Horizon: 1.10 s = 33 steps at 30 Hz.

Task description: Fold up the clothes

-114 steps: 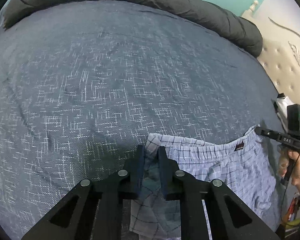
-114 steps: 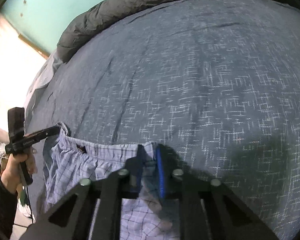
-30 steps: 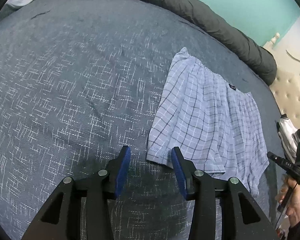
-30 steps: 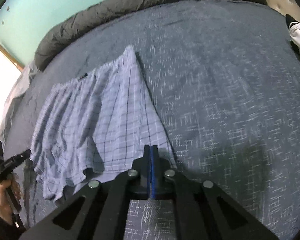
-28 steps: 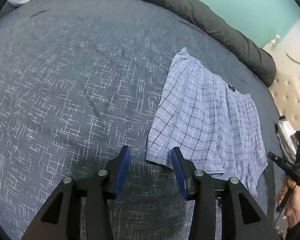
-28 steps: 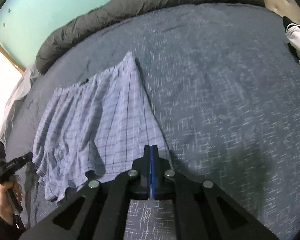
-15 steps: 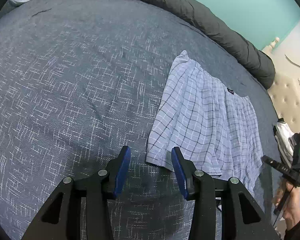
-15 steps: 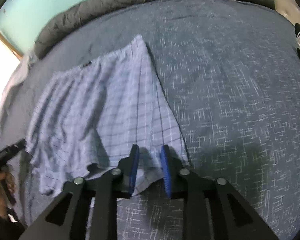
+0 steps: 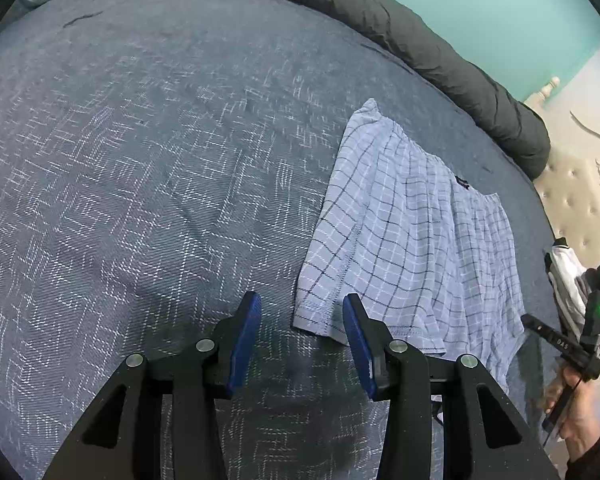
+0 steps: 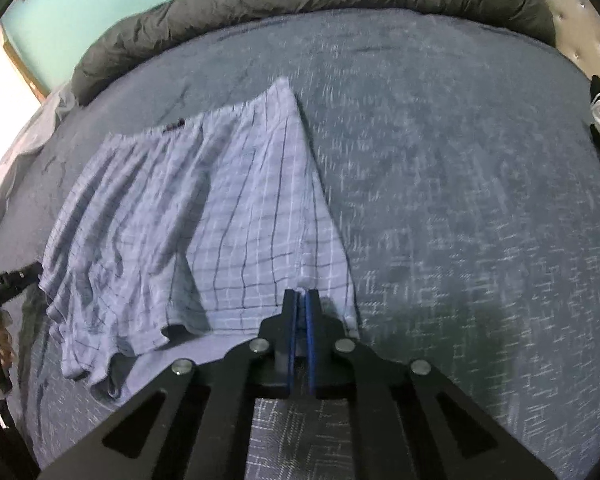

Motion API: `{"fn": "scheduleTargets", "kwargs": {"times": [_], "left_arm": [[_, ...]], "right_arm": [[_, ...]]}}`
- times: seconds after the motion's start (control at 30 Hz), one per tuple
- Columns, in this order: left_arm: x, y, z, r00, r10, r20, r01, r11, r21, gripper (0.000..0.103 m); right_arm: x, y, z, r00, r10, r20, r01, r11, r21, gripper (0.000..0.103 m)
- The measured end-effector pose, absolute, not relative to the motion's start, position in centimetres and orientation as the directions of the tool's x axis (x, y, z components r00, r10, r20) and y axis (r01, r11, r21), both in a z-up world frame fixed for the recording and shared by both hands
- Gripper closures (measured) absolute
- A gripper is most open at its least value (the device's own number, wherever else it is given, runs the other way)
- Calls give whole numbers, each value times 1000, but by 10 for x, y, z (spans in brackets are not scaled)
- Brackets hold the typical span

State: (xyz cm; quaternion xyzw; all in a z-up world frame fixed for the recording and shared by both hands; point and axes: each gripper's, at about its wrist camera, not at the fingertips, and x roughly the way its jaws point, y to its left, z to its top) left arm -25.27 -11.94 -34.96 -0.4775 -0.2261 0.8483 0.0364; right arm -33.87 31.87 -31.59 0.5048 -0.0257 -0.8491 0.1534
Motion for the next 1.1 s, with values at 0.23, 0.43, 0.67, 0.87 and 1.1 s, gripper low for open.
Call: {"fn": "scheduleTargets", "kwargs": {"times": [0.23,0.43,0.67,0.87,1.1], "left_arm": [[-253,-122,-350,-542,287,-790,161,-887,-433,57],[-253,-122,-350,-541,289,-790,163,-885,-435,56],[-254,-123,-351,-539,293,-790,162,-884,-439,55],[-256,-122,-351,-539,295,-789,165,-882,-442,55],[-256,-122,-349,-540,296,-788,163,-882,-443,55]], "right_arm": [[-338,352,-302,-477,-356,-804,173,-934,311,99],[-316,379,-325,-427,-414,-804,126,-908,400,100],[-330,390,-322,-452,-399,-797,83,-909,408,99],[-329,397,-323,-424,-449,-787,88,-885,457,98],[-329,397,-317,-432,-410,-803,75,-904,421,79]]}}
